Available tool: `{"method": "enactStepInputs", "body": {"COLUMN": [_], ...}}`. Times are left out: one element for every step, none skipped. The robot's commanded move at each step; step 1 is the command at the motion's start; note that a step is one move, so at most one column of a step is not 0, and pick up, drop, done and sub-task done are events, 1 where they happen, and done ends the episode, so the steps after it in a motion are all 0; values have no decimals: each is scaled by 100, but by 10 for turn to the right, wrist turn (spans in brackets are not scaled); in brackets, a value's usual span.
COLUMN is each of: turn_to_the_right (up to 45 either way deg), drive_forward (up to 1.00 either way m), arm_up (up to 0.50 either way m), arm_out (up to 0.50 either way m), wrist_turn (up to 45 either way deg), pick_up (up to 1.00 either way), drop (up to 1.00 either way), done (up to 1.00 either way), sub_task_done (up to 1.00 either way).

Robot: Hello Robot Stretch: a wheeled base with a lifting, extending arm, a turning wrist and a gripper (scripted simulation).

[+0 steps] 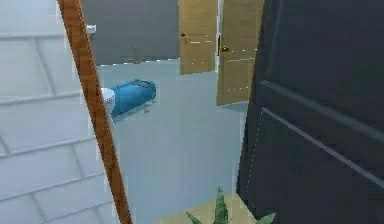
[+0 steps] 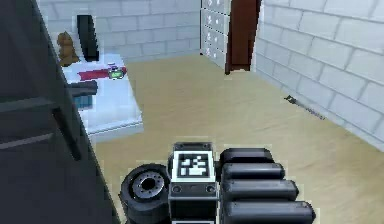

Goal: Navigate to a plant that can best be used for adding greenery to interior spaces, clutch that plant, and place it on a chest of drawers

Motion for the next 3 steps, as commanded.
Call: {"method": "enactStepInputs", "body": {"turn_to_the_right": [0, 0, 0], "drive_forward": [45, 80, 100], "arm_up": [0, 0, 0], "arm_out": [0, 0, 0], "wrist_turn": [0, 0, 0], "pick_up": [0, 0, 0], "drop": [0, 0, 0], "done": [0, 0, 0], "sub_task_done": [0, 0, 0]}}
